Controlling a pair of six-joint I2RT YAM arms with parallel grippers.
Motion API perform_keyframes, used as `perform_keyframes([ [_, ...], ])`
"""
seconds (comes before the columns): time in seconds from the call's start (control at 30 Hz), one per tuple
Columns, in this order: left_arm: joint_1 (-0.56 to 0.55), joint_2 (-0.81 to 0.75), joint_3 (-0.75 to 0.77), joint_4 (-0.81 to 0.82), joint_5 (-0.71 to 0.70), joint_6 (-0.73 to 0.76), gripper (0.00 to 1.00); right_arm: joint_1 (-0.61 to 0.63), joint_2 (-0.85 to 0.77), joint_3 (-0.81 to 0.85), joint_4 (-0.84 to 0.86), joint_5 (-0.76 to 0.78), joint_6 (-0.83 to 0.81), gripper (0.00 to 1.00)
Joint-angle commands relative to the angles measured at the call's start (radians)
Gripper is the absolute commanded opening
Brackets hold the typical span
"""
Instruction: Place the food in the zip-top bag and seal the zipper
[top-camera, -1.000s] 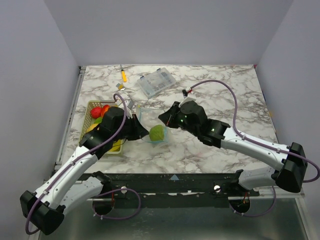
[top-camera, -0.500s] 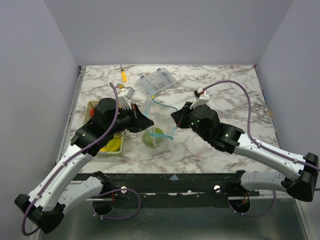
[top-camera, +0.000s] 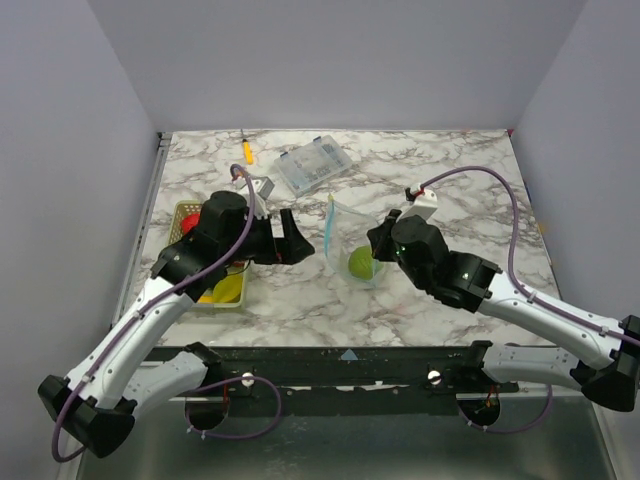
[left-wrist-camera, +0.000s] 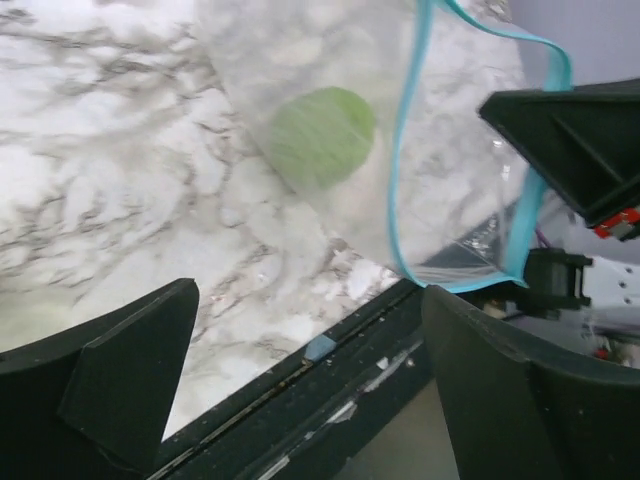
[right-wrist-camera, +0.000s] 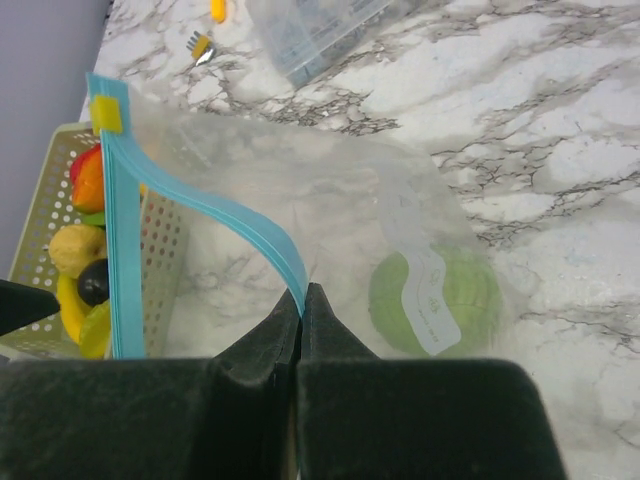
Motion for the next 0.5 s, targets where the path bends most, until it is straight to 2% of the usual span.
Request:
perform_keyframes([
  [0.0, 0.054, -0.112, 0.019, -0.164, -0.23, 0.151, 0.99, 0.0, -0.036, -0.007, -0.03, 0.066, -0.014, 0.01],
  [0.1, 0.11, -0.134, 0.018, -0.23, -0.381, 0.185, 0.98, 0.001, -0.036, -0.013, -0.026, 0.064, -0.018, 0.01],
  [0.23, 0.246, -0.111, -0.012, -0.217, -0.457, 0.2, 0.99, 0.0, -0.041, -0.02, -0.016, 0.054, -0.026, 0.01],
  [0.4, 0.376, -0.016, -0.071, -0.141, -0.496, 0.1, 0.99, 0.001, -0.053, -0.019, -0.006, 0.047, -0.038, 0.01],
  [0.47, 0.429, 0.045, -0.078, -0.119, -0.427, 0.022, 0.99, 0.001, -0.06, -0.022, -0.003, 0.046, -0.041, 0.01],
])
